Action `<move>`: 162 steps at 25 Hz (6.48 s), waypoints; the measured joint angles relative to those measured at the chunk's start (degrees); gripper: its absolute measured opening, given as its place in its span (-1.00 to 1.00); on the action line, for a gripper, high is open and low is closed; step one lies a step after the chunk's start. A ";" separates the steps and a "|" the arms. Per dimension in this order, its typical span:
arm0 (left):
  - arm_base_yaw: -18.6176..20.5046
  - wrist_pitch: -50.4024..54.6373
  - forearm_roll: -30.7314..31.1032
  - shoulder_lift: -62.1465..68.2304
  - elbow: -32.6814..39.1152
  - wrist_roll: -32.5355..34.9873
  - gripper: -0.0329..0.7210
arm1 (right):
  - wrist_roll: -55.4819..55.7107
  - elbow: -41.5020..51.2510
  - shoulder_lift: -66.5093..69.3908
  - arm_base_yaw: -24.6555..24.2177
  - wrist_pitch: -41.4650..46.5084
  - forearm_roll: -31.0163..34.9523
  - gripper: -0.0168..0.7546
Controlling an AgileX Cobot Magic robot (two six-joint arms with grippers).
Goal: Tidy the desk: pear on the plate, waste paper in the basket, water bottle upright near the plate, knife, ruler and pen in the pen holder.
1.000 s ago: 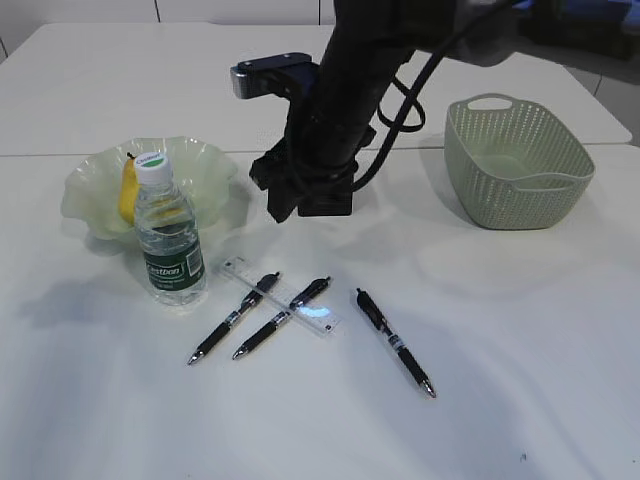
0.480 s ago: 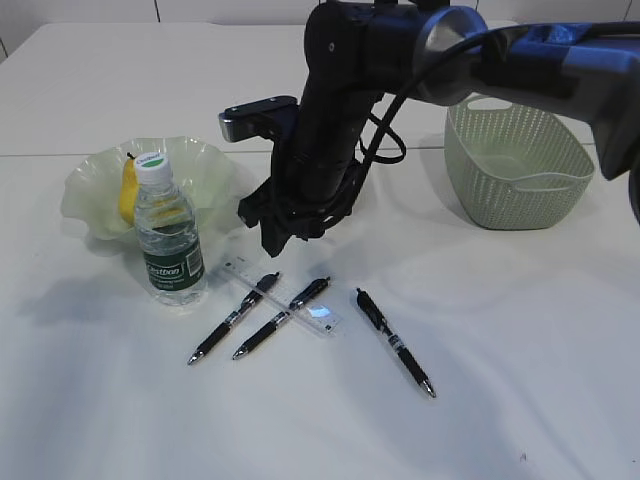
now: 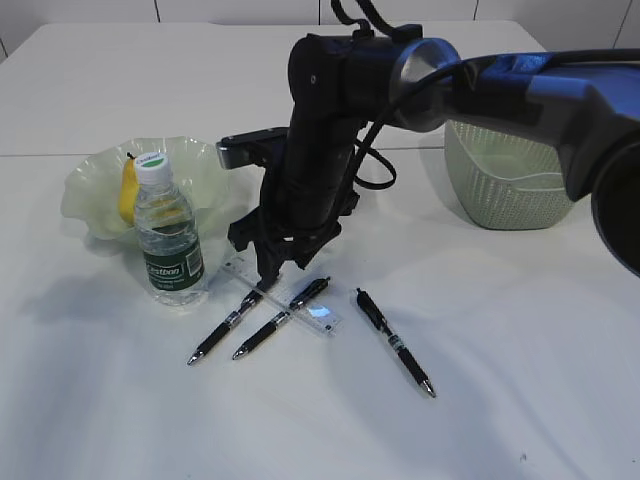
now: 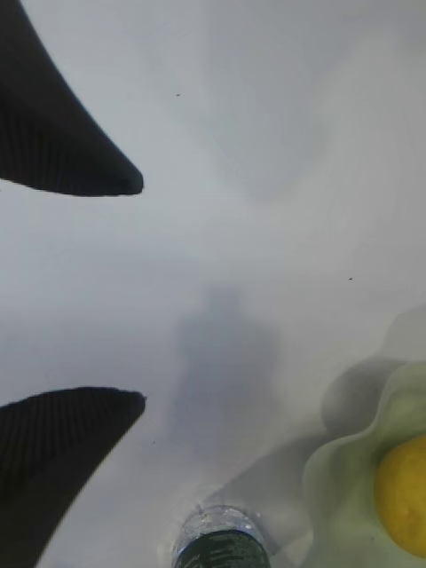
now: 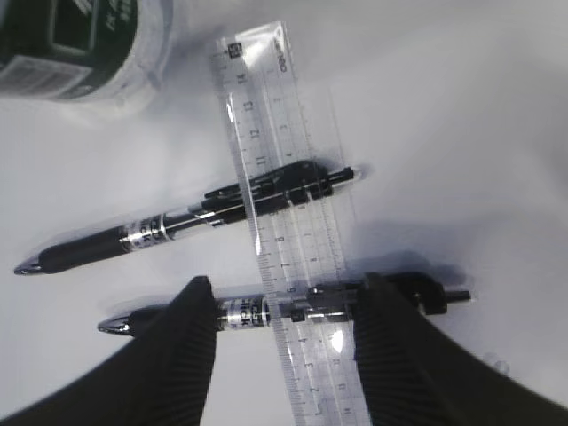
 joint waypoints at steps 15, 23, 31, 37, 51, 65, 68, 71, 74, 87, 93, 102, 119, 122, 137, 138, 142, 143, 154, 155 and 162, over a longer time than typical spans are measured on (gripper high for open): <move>0.00 -0.09 0.00 0.00 0.00 0.00 0.35 | 0.42 0.00 1.38 0.26 0.95 -1.25 0.03; 0.00 -0.09 0.00 0.00 0.00 0.00 0.35 | 0.53 0.00 1.38 0.26 -1.05 -1.35 0.15; 0.00 -0.09 0.00 0.00 0.00 0.00 0.35 | 0.28 0.00 1.38 0.75 -2.27 -1.57 0.16; 0.00 -0.09 0.00 0.00 0.00 0.00 0.35 | -0.79 0.00 1.38 0.88 -2.67 -2.64 0.16; 0.00 -0.09 0.00 0.00 0.00 0.00 0.35 | -3.25 0.00 2.61 0.88 -3.58 -1.62 0.16; 0.00 -0.32 0.00 0.00 0.00 0.00 0.35 | -3.37 0.00 5.20 0.88 -3.48 -1.49 0.16; 0.00 -0.32 0.00 0.00 0.00 0.00 0.35 | -3.37 0.00 5.49 0.88 -3.48 -1.49 0.16; 0.00 -0.32 0.00 0.00 0.00 0.00 0.35 | -3.37 0.00 5.63 0.88 -3.48 -1.49 0.16; 0.00 -0.32 0.00 0.00 0.00 0.00 0.35 | -3.37 -0.08 5.63 0.88 -3.48 -1.49 0.16; 0.00 -0.42 0.00 0.00 0.00 0.00 0.35 | -3.37 -0.08 5.76 0.88 -3.34 -1.49 -0.23; 0.00 -0.42 0.00 0.00 0.00 0.00 0.35 | -3.37 -0.08 5.76 0.88 -3.02 -1.49 -0.24; 0.00 -0.42 0.00 0.00 0.00 0.00 0.35 | -3.37 -0.63 5.76 0.88 -2.42 -1.60 -0.24; 0.00 -0.42 0.00 0.00 0.00 0.00 0.35 | -0.44 -5.56 5.44 0.88 4.06 -5.35 -0.24; 0.00 -0.42 0.00 0.00 0.00 0.00 0.35 | 0.14 -5.56 4.24 0.88 4.06 -5.57 -0.24; 0.00 -0.42 0.00 0.00 0.00 0.00 0.35 | 1.41 -3.89 -3.21 0.61 4.28 -6.30 -0.24; 0.00 -0.42 0.00 0.00 0.00 0.00 0.35 | 1.45 -2.98 -3.85 0.30 4.28 -6.30 -0.24; 0.00 -0.42 -0.02 0.00 0.00 0.00 0.35 | 1.54 2.66 -8.09 -2.05 4.28 -6.08 -0.24; 0.00 -0.32 -0.02 0.00 0.00 0.00 0.35 | 1.54 4.00 -9.25 -2.76 4.28 -6.08 -0.24; 0.00 -0.32 -0.12 0.00 0.00 0.00 0.35 | 1.35 22.71 -28.47 -10.17 2.67 -7.10 -0.24; 0.00 -0.32 -0.12 0.00 0.00 0.00 0.35 | 1.22 24.68 -30.03 -10.74 1.90 -7.18 -0.24; 0.00 -0.32 -0.12 0.00 0.00 0.00 0.35 | 0.29 38.06 -40.35 -12.08 -7.17 -8.85 -0.24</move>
